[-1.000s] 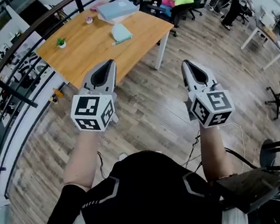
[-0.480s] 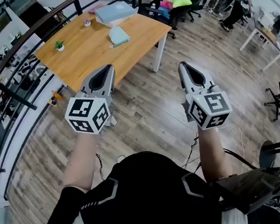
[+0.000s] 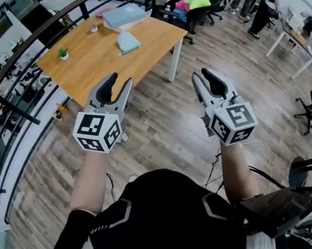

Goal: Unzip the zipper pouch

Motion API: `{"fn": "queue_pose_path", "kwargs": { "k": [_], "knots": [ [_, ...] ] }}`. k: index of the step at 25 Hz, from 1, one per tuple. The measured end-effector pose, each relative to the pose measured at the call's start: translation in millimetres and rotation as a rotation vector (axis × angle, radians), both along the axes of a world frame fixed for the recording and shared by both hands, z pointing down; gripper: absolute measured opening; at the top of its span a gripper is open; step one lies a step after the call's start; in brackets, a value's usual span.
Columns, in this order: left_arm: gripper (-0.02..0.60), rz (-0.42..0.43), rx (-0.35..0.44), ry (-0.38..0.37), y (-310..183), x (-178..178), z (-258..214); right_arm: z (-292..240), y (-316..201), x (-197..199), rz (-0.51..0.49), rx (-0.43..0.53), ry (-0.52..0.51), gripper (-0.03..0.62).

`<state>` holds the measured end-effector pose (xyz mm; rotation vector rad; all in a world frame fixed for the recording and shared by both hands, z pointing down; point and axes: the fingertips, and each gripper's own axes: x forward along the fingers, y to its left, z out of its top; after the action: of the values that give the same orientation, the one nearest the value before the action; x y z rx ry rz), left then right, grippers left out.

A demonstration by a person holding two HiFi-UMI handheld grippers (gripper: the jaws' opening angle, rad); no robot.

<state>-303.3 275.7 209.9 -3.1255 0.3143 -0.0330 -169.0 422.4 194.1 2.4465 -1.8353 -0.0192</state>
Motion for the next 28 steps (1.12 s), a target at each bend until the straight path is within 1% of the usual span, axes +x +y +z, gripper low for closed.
{"fn": "queue_pose_path", "kwargs": {
  "k": [2,6,8,12,17,20,24,28],
  "knots": [
    [0.206,0.003,0.008,0.002,4.4,5.2,-1.2,-0.7,3.1,5.6,-0.008,0.001,-0.002,0.172],
    [0.225,0.008,0.025,0.008,15.8,15.6,-0.8,0.5,13.2,16.6,-0.015,0.017,-0.013,0.186],
    [0.232,0.004,0.026,0.0,20.3,21.0,2.2,2.5,17.5,21.9,-0.019,0.022,-0.018,0.209],
    [0.233,-0.003,0.027,-0.008,28.7,38.1,3.0,4.0,25.1,38.6,-0.033,0.019,-0.024,0.218],
    [0.233,-0.027,0.017,-0.019,40.0,54.5,12.0,12.4,36.6,51.9,-0.08,0.004,-0.012,0.222],
    [0.233,-0.038,0.019,-0.031,42.6,65.4,17.1,19.4,35.8,60.9,-0.102,-0.001,-0.021,0.222],
    [0.232,-0.022,0.023,-0.069,35.6,78.7,28.3,31.8,23.7,68.4,-0.125,-0.005,-0.041,0.224],
    [0.233,-0.012,0.009,-0.061,13.3,100.5,40.5,43.5,4.9,88.8,-0.122,-0.023,-0.038,0.222]
  ]
}}
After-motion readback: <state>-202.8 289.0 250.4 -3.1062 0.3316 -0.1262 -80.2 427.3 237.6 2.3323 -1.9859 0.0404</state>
